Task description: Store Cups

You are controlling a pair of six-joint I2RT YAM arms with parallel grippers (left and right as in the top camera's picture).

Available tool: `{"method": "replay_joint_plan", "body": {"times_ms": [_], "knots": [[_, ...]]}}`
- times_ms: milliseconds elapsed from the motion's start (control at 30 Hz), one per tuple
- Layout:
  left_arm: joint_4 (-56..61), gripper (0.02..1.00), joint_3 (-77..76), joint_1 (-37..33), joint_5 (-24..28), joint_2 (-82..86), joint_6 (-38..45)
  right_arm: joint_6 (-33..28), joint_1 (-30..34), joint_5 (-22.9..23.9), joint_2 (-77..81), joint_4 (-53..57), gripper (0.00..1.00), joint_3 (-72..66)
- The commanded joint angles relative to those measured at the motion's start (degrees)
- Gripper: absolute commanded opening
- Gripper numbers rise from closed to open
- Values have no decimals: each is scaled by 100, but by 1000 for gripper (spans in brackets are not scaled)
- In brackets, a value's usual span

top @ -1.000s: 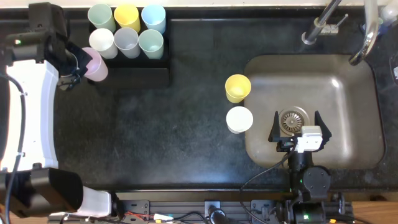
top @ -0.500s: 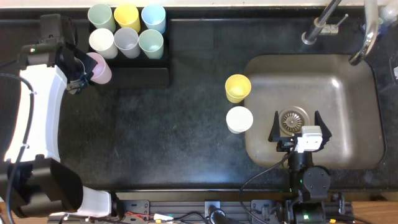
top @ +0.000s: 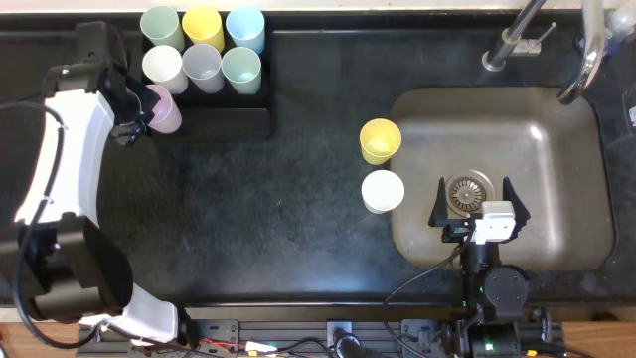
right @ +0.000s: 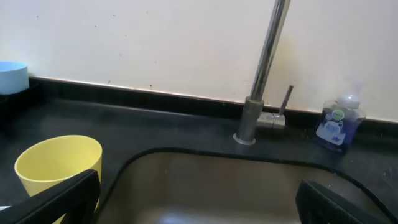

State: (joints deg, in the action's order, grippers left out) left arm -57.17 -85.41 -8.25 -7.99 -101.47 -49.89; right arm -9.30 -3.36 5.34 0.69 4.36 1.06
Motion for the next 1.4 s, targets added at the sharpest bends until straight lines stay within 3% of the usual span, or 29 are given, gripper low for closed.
{"method": "replay_joint_plan", "body": {"times_ms": [33,633,667,700,733,767,800,833,1233,1333,1400], "knots": [[13,36,28,-44,-138,-133,-120,-35,39,4,-46,-26,998,-79],[267,36,28,-42,-151,-415,-120,-37,39,7,-46,-26,998,-79],[267,106,28,-42,-151,-415,-120,-35,39,4,-46,-26,998,-79],[264,253,28,-42,-149,-415,-120,-37,39,7,-46,-26,996,-79],[264,446,28,-42,-149,-415,-120,-35,39,7,-46,-26,996,-79],[264,735,28,-42,-149,-415,-120,-35,39,7,-46,-26,998,-79],[264,906,28,-42,-149,-415,-120,-37,39,7,-46,-26,998,-79],[267,998,28,-42,-149,-415,-120,-37,39,7,-46,-26,998,-79],[66,1000,0,39,-105,455,-116,-37,39,7,-46,-26,998,-79],[-188,1000,-229,358,-105,868,-11,-35,39,4,-46,-26,998,-79],[-321,1000,-699,988,-114,953,431,-35,39,7,-46,-26,998,-79]]}}
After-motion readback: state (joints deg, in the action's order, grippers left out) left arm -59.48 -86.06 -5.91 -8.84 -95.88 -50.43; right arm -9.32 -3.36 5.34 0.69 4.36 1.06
